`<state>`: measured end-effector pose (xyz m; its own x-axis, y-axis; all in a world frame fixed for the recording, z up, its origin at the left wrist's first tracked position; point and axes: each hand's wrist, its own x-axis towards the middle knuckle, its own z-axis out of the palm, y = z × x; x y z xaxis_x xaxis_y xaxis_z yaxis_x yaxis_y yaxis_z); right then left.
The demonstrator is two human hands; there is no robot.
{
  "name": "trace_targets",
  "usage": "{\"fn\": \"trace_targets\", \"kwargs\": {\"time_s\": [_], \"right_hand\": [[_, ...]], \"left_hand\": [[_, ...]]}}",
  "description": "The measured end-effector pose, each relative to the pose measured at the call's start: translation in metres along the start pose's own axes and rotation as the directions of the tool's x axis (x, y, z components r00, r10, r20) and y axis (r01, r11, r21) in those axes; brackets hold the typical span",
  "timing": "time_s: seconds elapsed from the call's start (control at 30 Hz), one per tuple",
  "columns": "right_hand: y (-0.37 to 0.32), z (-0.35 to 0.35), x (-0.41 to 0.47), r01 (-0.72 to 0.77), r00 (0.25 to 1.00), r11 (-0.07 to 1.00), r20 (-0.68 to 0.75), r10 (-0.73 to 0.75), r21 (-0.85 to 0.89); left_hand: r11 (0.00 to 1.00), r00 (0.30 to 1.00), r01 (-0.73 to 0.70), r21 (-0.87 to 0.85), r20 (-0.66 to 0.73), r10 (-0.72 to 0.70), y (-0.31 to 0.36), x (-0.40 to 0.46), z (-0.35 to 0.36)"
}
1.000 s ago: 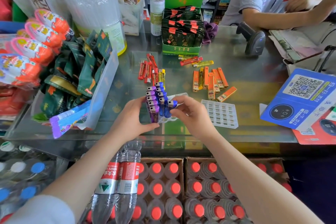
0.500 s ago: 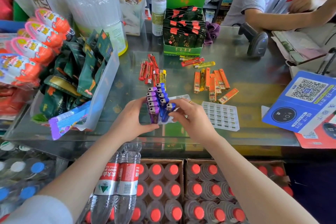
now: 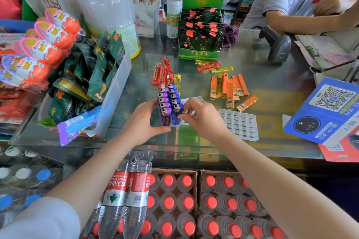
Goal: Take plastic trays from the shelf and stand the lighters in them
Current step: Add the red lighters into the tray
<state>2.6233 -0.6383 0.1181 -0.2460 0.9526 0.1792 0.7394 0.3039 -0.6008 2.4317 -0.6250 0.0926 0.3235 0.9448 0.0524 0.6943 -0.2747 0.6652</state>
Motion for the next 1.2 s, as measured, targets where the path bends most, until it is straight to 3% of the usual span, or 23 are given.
{"fn": "trace_targets", "kwargs": {"time_s": [0.17,0.27,0.33,0.4,0.67,0.8,0.9,1.07,1.13,1.2], "right_hand": [[0.008,-0.011,0.011,0.05,0.982,0.985,0.186,-0.018,-0.168],[0.012,-0.019,0.027,0.015,0.997,0.999,0.075,-0.012,-0.049],[0.012,-0.016,0.042,-0.082,0.996,0.996,-0.032,0.083,0.026],[0.01,-0.006,0.06,-0.185,0.982,0.982,-0.036,0.186,0.026],[-0.003,0.033,0.108,-0.404,0.906,0.89,0.04,0.421,-0.212],[-0.015,0.035,0.117,-0.383,0.9,0.847,0.058,0.432,-0.368],[-0.015,0.034,0.125,-0.399,0.88,0.828,0.088,0.466,-0.394],[0.0,0.017,0.133,-0.436,0.851,0.867,0.204,0.485,-0.241],[0.001,0.006,0.122,-0.425,0.884,0.905,0.217,0.413,0.011],[-0.002,-0.002,0.102,-0.411,0.909,0.858,0.209,0.36,0.309]], "left_hand": [[0.999,0.999,0.038,0.013,0.03,-0.038,-0.009,-0.002,-0.005],[0.999,0.998,0.046,0.001,0.038,-0.046,-0.015,-0.004,-0.01],[0.999,0.998,0.052,-0.008,0.026,-0.052,-0.017,-0.006,-0.014],[0.999,0.999,0.043,-0.024,0.009,-0.043,-0.017,-0.008,-0.017],[0.993,0.999,0.034,-0.113,-0.036,-0.038,-0.012,-0.012,-0.025],[0.991,0.999,0.029,-0.133,-0.039,-0.034,-0.013,-0.011,-0.025],[0.989,0.998,0.057,-0.137,-0.014,-0.059,-0.018,-0.009,-0.025],[0.987,0.994,0.093,-0.128,0.064,-0.086,-0.026,-0.004,-0.025],[0.988,0.993,0.097,-0.118,0.081,-0.088,-0.027,-0.001,-0.027],[0.988,0.992,0.111,-0.111,0.079,-0.102,-0.027,0.0,-0.027]]}}
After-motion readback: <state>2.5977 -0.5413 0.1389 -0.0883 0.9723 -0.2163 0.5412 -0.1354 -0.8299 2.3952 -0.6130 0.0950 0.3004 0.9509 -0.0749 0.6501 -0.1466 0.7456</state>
